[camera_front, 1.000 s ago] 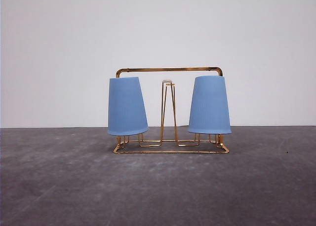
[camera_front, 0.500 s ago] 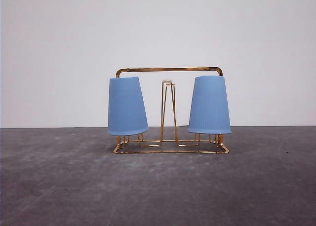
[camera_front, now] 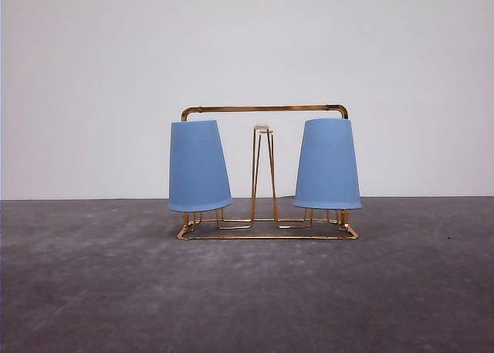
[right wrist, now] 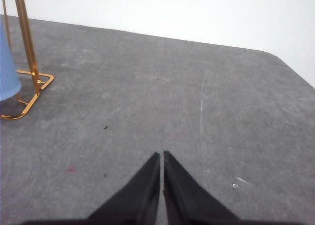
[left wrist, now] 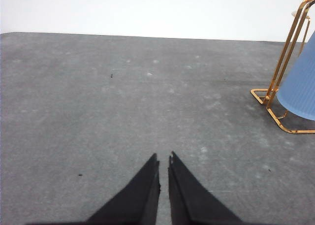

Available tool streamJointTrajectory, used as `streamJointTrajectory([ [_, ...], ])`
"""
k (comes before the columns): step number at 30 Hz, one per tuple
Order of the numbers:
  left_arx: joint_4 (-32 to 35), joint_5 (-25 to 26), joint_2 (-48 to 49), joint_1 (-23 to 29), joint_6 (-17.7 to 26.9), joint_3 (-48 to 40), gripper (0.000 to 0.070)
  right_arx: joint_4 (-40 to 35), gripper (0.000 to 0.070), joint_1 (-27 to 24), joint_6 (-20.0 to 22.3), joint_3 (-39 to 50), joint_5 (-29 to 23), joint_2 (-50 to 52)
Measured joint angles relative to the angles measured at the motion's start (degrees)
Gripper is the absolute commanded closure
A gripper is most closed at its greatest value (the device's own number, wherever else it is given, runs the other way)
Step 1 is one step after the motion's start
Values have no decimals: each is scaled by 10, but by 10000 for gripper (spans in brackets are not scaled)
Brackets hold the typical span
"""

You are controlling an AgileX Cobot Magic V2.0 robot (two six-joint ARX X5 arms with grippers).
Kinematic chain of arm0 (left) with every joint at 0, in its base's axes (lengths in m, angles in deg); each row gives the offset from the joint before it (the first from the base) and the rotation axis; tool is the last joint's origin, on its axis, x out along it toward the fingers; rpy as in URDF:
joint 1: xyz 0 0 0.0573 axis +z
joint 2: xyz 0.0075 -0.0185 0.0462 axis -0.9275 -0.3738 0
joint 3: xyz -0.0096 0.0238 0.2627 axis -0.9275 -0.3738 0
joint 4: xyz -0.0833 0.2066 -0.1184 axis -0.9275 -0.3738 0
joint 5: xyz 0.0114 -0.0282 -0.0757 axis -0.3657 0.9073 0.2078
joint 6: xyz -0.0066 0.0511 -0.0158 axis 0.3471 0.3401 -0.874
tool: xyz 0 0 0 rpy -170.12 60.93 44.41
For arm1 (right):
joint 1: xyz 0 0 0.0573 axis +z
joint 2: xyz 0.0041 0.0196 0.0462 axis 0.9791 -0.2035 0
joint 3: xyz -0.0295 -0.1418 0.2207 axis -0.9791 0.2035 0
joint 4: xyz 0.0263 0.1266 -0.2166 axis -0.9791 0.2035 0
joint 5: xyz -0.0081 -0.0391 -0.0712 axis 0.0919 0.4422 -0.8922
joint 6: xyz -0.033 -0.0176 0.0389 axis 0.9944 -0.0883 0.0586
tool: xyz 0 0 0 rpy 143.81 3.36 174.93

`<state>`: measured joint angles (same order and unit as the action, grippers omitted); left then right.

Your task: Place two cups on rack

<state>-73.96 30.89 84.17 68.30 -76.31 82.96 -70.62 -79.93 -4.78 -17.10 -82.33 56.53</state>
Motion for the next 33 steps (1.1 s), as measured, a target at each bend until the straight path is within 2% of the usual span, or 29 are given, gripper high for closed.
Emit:
streamJointTrajectory([
  [33, 0, 0, 0, 0, 0, 0, 685, 0, 689, 0, 0, 0, 0, 0],
])
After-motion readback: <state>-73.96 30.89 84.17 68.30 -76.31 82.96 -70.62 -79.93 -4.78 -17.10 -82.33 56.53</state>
